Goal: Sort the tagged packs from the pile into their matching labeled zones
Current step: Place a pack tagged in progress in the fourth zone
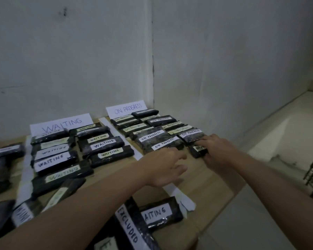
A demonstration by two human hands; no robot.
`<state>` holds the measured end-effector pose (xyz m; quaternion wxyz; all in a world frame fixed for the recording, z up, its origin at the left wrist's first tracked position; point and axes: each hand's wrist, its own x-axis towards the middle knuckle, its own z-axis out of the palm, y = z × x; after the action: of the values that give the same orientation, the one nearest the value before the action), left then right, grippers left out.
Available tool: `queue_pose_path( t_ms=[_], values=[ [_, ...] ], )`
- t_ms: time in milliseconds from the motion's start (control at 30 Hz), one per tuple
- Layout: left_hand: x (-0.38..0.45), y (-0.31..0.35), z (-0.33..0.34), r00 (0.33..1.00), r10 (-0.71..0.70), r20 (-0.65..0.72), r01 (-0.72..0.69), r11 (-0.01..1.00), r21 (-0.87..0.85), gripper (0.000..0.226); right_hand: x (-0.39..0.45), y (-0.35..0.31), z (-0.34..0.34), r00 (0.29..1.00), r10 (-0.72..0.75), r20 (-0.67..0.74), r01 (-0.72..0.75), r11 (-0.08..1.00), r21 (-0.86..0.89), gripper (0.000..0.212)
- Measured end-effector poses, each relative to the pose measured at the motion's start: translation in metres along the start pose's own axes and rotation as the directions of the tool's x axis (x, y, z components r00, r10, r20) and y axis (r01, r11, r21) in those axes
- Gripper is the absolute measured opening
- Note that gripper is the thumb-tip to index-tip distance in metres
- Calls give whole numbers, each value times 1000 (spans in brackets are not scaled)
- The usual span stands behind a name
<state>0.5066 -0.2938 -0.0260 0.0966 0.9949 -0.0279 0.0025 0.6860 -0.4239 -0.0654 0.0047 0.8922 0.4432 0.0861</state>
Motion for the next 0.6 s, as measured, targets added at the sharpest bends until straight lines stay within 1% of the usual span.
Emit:
queue_pose_path(
  t_ms=[67, 133, 233, 300, 367, 467, 533, 600],
  values=[
    [2, -3, 0, 1000, 9, -11, -9, 1000, -15, 43, 4, 6, 3, 1000, 14, 26, -14, 1000, 1, 56],
    [2, -7, 0, 999, 22, -45, -23, 999, -31, 43, 5, 11, 5, 999, 32, 37, -33, 999, 42, 55],
    [-3, -13, -4, 992, 37, -116, -48, 995, -91, 42, 0, 12, 12, 996, 68, -59, -58, 986, 158, 46],
    [-10, -18, -7, 984, 46, -172, -68, 990, -120, 39, -5, 6, 19, 982, 100, -158, -73, 984, 165, 40],
    [-17, -23, -10, 977, 40, -209, -69, 989, -132, 36, -8, -3, 25, 965, 122, -231, -85, 983, 166, 49],
    [-29, -30, -13, 970, 17, -243, -51, 989, -136, 35, -9, -9, 26, 959, 143, -245, -108, 983, 149, 64],
    [-39, -36, -17, 962, 11, -273, -49, 990, -131, 34, -10, -16, 20, 949, 159, -271, -123, 982, 143, 64],
    [-55, -43, -25, 958, -10, -288, -32, 989, -143, 33, -11, -29, 9, 940, 128, -315, -71, 980, 186, 60]
  ],
)
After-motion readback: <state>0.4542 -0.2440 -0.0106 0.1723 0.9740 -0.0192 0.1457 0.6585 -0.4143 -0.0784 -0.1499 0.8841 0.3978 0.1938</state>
